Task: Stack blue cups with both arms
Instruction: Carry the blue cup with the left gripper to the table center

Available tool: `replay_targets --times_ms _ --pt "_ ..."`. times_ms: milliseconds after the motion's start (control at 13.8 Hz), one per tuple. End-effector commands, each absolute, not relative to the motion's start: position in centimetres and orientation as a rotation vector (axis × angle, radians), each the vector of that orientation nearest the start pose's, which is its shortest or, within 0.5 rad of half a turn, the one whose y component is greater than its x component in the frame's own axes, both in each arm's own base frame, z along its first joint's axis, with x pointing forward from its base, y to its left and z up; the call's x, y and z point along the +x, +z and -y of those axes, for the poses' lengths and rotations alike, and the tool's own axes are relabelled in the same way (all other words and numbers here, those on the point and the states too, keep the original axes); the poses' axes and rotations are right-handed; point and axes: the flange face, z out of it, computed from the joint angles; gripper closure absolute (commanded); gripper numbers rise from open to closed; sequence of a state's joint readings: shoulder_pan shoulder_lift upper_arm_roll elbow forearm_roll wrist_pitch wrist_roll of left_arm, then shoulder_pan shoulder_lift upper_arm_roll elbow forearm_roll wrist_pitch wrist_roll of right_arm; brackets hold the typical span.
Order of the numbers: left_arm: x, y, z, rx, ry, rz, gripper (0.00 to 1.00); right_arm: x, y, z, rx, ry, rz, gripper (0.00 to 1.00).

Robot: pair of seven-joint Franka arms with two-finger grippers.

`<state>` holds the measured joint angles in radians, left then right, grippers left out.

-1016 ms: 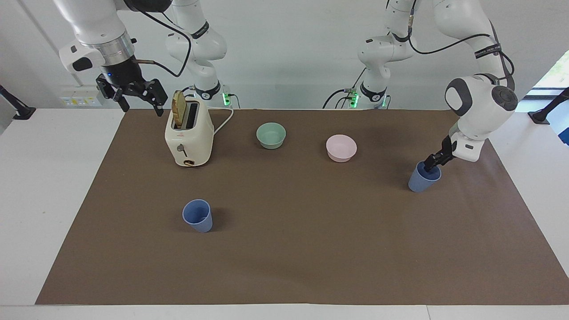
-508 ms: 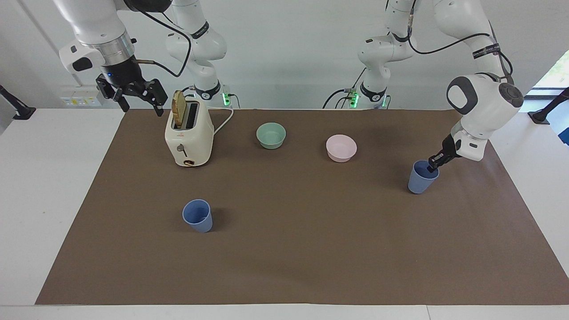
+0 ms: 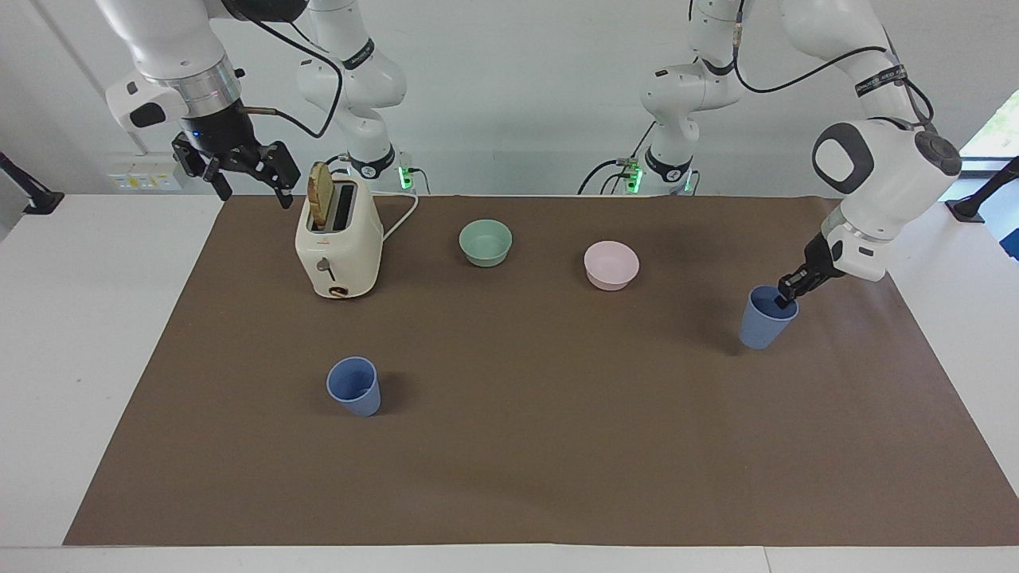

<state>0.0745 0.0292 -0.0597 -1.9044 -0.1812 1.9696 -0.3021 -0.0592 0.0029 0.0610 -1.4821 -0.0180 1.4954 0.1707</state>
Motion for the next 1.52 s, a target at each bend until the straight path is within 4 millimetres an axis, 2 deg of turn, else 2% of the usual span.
replay_targets --times_ms 0,290,435,581,653,726,871,1016,1161,1452 --pt "57.0 49.7 6.4 -3.250 0.017 0.660 1.00 54.7 66.0 0.4 -3.133 -0.017 -0.236 0.00" --pt "55.8 50.4 15.9 -3.247 0.003 0.687 1.00 54.8 66.0 0.4 -3.133 -0.019 -0.236 0.00" --pt "55.4 51.2 19.9 -3.254 -0.027 0.688 1.00 54.8 66.0 0.4 -3.133 -0.019 -0.236 0.00" --pt "54.9 50.5 23.2 -3.254 -0.042 0.690 1.00 54.8 66.0 0.3 -3.133 -0.019 -0.231 0.00" --pt "54.4 49.8 25.0 -3.258 -0.034 0.664 1.00 54.8 66.0 0.2 -3.134 -0.019 -0.229 0.00" --pt "54.5 48.1 26.8 -3.248 -0.027 0.660 1.00 54.8 66.0 0.2 -3.134 -0.019 -0.229 0.00" --pt "54.8 46.0 30.6 -3.226 -0.068 0.637 1.00 54.8 66.0 0.4 -3.133 -0.019 -0.236 0.00" --pt "55.1 44.5 32.0 -3.240 -0.083 0.623 1.00 54.8 66.0 0.4 -3.133 -0.019 -0.234 0.00" --pt "53.8 42.9 34.7 -3.253 -0.064 0.556 1.00 54.8 66.0 0.4 -3.133 -0.022 -0.231 0.00" --pt "53.1 41.8 35.4 -3.253 -0.051 0.511 1.00 54.8 65.9 0.5 -3.133 -0.017 -0.234 0.00"
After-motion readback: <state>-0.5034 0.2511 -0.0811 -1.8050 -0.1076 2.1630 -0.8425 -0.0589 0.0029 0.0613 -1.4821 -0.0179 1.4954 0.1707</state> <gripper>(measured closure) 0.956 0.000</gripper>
